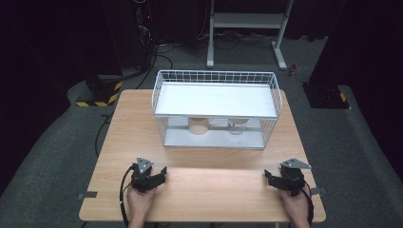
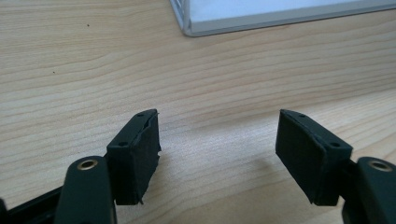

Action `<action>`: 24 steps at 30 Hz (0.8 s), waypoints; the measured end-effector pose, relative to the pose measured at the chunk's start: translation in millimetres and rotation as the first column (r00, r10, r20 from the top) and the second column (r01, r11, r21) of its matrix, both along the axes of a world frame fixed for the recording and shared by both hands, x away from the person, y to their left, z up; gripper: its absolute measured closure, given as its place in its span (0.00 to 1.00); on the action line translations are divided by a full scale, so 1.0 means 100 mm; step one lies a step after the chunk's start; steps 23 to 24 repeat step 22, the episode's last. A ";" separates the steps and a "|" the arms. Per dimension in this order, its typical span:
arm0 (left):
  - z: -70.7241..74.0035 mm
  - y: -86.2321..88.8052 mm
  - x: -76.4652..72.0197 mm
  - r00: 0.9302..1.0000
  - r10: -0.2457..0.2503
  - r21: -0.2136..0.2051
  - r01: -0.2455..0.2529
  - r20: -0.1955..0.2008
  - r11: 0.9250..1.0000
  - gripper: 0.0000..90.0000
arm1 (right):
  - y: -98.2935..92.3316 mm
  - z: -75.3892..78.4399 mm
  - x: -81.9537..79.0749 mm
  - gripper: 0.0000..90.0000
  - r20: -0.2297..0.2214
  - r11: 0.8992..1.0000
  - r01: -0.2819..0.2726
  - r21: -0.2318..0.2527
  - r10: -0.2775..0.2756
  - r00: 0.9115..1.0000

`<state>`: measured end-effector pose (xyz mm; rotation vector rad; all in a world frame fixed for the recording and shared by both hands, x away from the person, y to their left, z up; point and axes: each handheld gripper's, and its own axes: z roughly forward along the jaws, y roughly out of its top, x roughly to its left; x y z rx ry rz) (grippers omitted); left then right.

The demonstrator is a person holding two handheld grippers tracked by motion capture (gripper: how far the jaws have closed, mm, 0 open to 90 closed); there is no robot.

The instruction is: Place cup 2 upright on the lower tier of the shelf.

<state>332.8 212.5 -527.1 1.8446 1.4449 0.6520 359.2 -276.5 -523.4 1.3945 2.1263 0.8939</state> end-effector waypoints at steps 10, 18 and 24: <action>-0.01 -0.04 0.06 0.999 -0.003 0.045 0.004 -0.032 0.999 0.30 | 0.00 0.00 0.00 0.28 0.000 1.000 0.000 0.000 0.000 1.000; -0.01 -0.04 0.06 0.999 -0.001 0.046 0.003 -0.033 0.999 0.29 | 0.00 0.00 0.00 0.28 0.000 1.000 0.000 0.000 0.000 1.000; -0.01 -0.05 0.06 0.999 0.003 0.046 -0.002 -0.034 0.999 0.28 | 0.00 0.00 0.00 0.28 0.000 1.000 0.000 0.000 0.000 1.000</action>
